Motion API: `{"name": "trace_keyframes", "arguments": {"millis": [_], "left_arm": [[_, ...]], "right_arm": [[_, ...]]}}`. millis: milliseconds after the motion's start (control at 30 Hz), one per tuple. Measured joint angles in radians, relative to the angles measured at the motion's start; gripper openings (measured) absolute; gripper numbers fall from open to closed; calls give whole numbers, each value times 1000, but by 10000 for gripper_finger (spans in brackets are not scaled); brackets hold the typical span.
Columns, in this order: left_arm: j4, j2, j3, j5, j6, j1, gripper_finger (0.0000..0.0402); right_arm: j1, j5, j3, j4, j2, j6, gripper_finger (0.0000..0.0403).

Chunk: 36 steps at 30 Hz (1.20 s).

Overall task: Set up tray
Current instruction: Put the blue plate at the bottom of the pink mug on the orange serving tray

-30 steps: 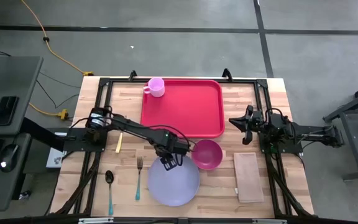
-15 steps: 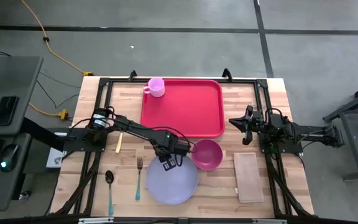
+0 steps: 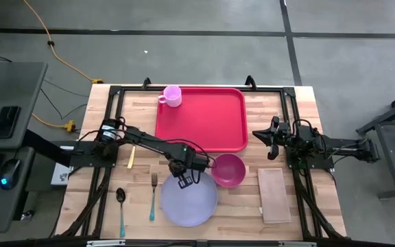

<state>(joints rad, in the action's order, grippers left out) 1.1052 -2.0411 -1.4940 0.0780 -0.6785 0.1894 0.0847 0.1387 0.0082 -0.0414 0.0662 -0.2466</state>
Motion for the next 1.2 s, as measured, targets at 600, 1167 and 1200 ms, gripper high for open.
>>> {"name": "trace_keyframes", "arguments": {"millis": [600, 1167, 1200], "left_arm": [[94, 111, 4, 35, -12, 1, 12], [260, 366, 4, 152, -132, 1, 12], [262, 379, 3, 163, -145, 1, 12]], "right_arm": [[0, 0, 0, 0, -1, 0, 0], [0, 0, 0, 0, 0, -15, 0], [0, 0, 0, 0, 0, -15, 0]]}}
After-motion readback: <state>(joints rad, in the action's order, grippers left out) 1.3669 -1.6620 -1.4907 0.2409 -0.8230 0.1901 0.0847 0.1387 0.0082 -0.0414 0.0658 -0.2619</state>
